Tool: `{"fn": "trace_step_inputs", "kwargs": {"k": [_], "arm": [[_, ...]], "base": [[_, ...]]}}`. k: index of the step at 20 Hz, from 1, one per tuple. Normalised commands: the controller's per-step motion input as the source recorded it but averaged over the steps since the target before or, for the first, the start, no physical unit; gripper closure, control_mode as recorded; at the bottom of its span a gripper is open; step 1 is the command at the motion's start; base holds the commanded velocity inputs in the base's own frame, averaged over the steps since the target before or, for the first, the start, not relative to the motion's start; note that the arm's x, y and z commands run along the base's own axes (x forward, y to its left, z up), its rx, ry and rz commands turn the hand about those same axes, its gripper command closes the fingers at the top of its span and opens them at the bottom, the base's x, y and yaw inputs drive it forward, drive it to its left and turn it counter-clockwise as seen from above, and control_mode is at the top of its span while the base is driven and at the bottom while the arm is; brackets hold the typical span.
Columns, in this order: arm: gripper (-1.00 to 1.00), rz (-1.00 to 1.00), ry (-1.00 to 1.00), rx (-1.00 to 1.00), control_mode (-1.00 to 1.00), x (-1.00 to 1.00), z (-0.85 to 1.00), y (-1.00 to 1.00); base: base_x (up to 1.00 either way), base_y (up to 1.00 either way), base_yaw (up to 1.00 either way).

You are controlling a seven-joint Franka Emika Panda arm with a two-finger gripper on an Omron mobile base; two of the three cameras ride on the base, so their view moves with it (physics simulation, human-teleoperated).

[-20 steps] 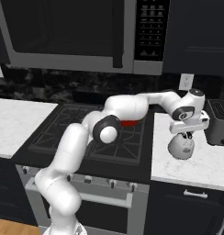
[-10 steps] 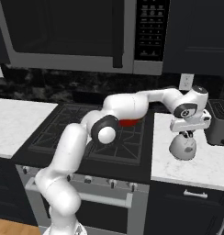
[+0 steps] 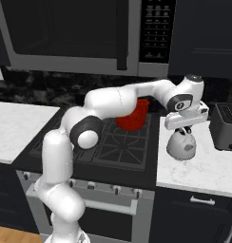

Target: Pick the kettle from the counter and place it on a stove burner. Then turn the burner on.

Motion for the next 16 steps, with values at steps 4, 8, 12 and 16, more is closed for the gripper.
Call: {"fn": "trace_step_inputs", "kwargs": {"k": [4,8,12,16], "arm": [[1.0,0.1,0.0,-0.17,-1.0,-0.47,0.0,0.97],[1.0,0.11,0.0,-0.07,-1.0,-0.4,0.15,0.62],[1.0,0.08,0.0,-0.01,-1.0,-0.27,0.3,0.5],[1.0,0.04,0.0,0.0,-1.0,-0.15,0.41,0.46]], "base": [[0.0,0.0,0.0],[0.0,0.0,0.0],[0.0,0.0,0.0],[0.0,0.0,0.0]]}}
